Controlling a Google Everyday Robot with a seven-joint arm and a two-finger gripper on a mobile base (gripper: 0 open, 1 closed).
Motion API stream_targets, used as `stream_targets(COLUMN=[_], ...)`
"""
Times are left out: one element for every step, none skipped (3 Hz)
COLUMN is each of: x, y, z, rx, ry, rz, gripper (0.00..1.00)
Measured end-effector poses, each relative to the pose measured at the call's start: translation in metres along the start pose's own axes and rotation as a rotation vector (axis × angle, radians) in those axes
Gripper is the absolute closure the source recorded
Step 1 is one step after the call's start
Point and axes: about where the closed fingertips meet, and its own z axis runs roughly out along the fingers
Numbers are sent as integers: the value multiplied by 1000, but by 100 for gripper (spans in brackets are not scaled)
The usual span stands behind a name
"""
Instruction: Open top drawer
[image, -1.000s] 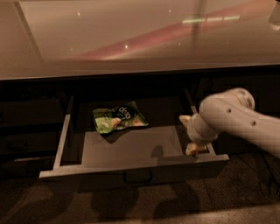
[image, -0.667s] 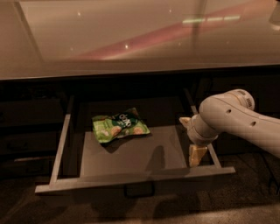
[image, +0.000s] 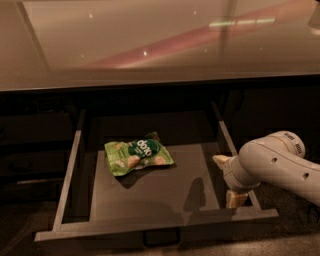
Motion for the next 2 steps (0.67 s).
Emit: stream_targets(x=[20,20], y=[39,39], z=[9,9], rx=[-13,-13], ry=[57,57], rz=[8,8], gripper=[0,0])
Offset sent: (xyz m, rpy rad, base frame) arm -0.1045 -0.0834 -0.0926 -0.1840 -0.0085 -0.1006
